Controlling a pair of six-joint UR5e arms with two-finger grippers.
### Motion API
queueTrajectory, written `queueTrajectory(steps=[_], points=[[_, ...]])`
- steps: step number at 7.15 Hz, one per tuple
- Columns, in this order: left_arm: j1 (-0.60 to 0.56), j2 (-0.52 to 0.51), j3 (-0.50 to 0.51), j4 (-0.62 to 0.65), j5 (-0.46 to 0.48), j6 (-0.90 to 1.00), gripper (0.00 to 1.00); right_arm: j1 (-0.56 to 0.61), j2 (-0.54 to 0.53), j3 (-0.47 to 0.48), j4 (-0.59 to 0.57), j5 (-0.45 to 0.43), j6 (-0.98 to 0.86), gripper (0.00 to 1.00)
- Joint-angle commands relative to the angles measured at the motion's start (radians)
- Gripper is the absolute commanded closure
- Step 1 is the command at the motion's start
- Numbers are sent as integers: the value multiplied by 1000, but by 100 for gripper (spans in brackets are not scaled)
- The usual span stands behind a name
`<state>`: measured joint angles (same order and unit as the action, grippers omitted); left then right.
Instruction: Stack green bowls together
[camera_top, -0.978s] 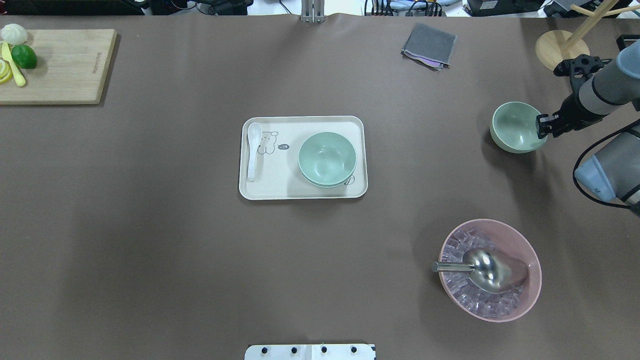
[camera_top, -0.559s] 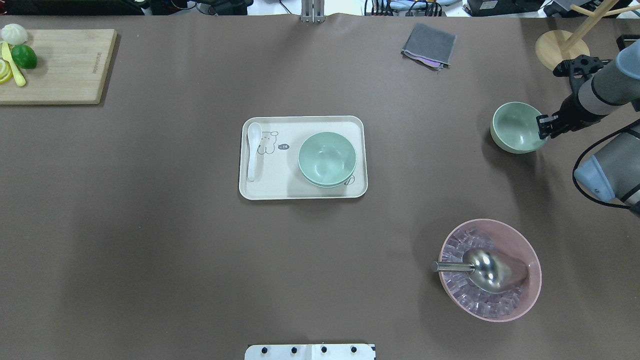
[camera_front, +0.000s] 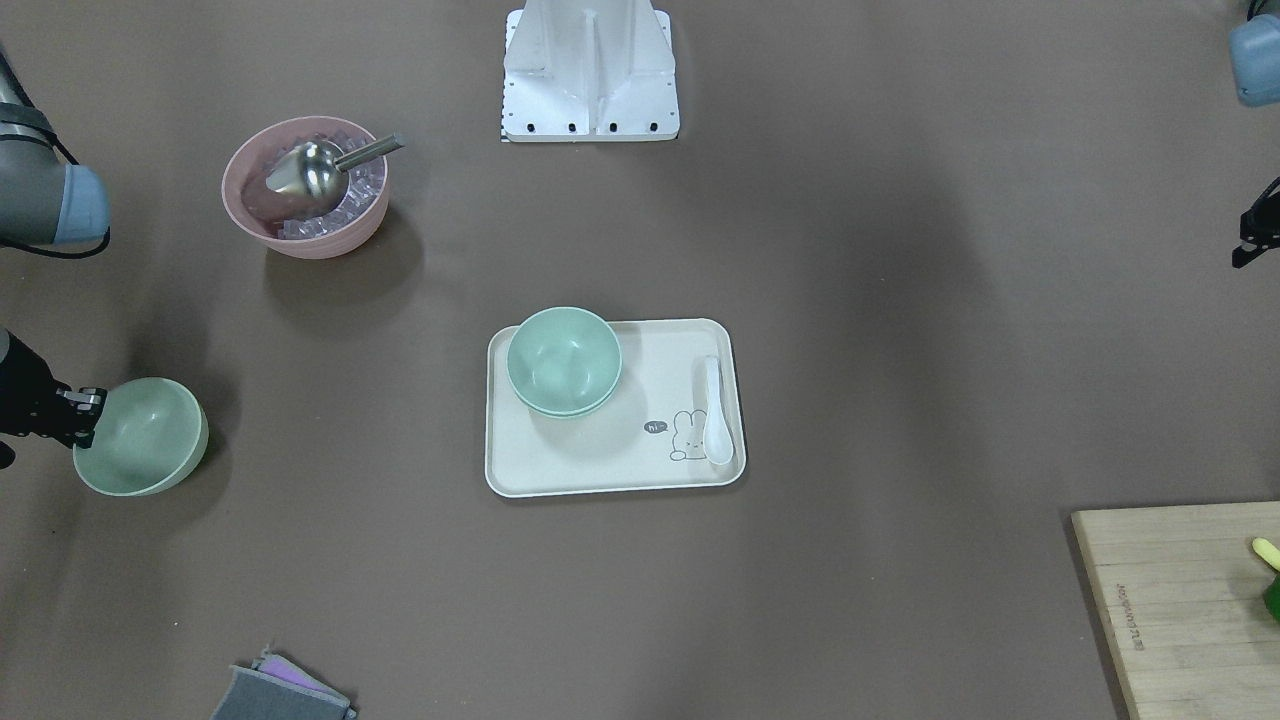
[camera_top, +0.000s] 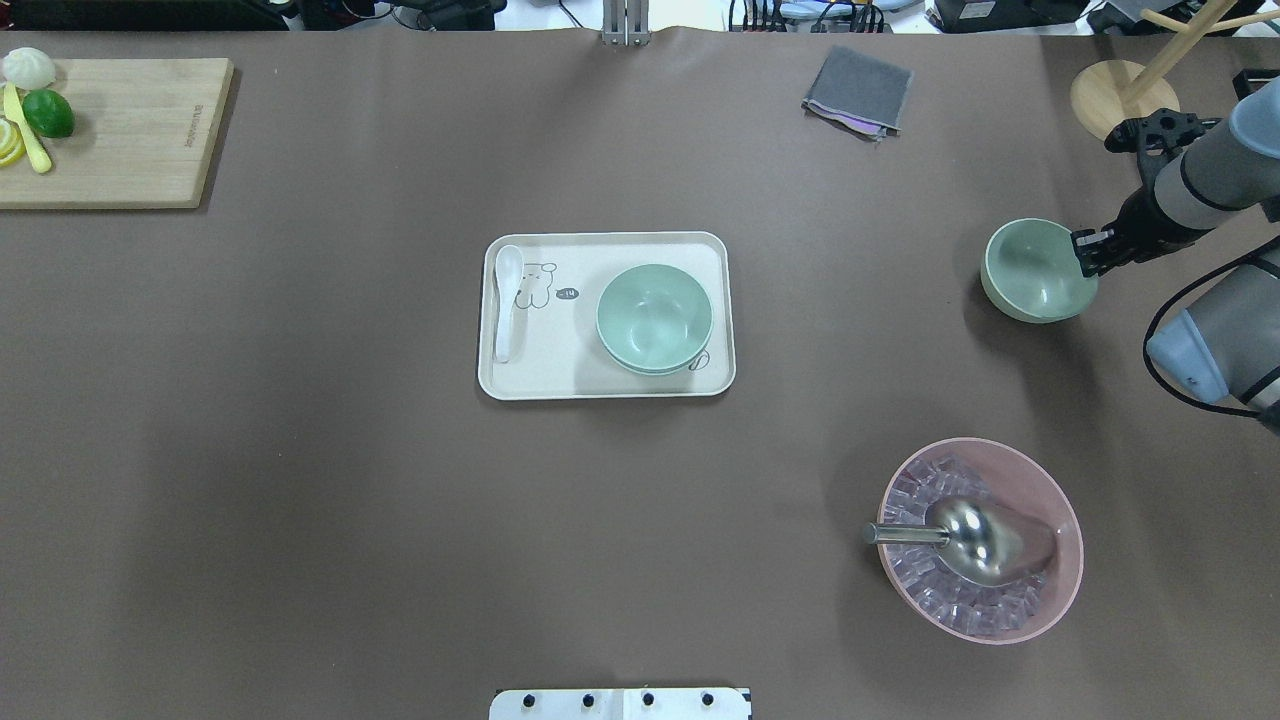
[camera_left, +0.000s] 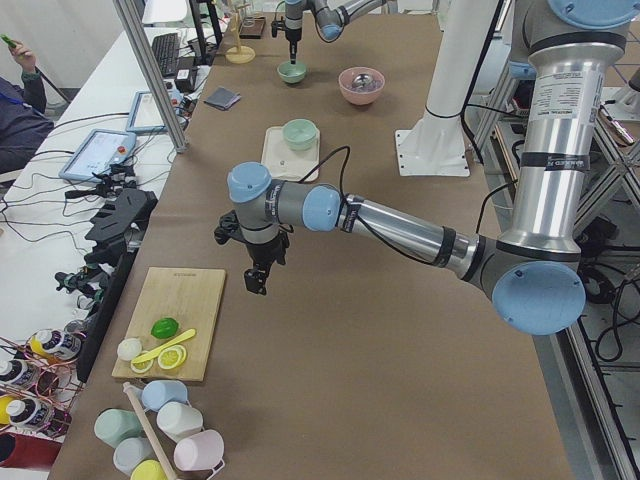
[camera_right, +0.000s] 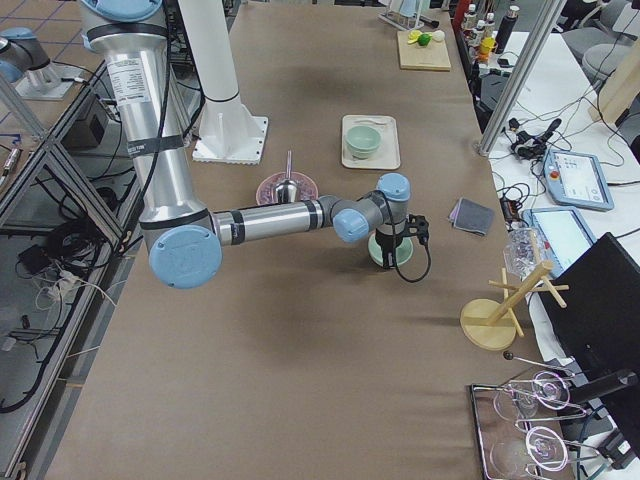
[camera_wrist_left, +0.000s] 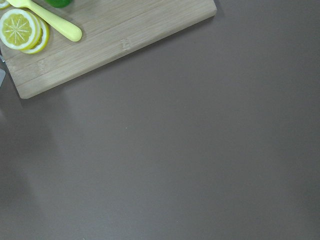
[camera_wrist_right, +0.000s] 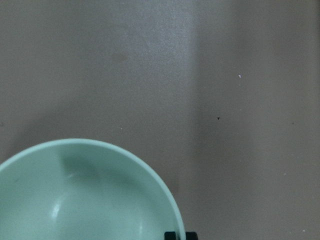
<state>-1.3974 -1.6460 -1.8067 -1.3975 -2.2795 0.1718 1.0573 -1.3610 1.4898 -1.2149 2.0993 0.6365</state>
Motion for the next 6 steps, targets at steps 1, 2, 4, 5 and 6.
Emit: queueTrajectory(steps=[1,2,4,5,6], points=[[0,2,9,0,-2,-2,2,1,34,10,-3,14,6,100],[2,2,24,3,0,0,2,4,63,13,-11,45,34,100],[-29,3,29,2,9,2,2,3,121,42,-17,82,164,100],[-60,3,30,11,12,2,2,-8,152,70,-38,102,237,100],[-107,2,59,12,6,3,2,-43,204,99,-98,100,324,100]])
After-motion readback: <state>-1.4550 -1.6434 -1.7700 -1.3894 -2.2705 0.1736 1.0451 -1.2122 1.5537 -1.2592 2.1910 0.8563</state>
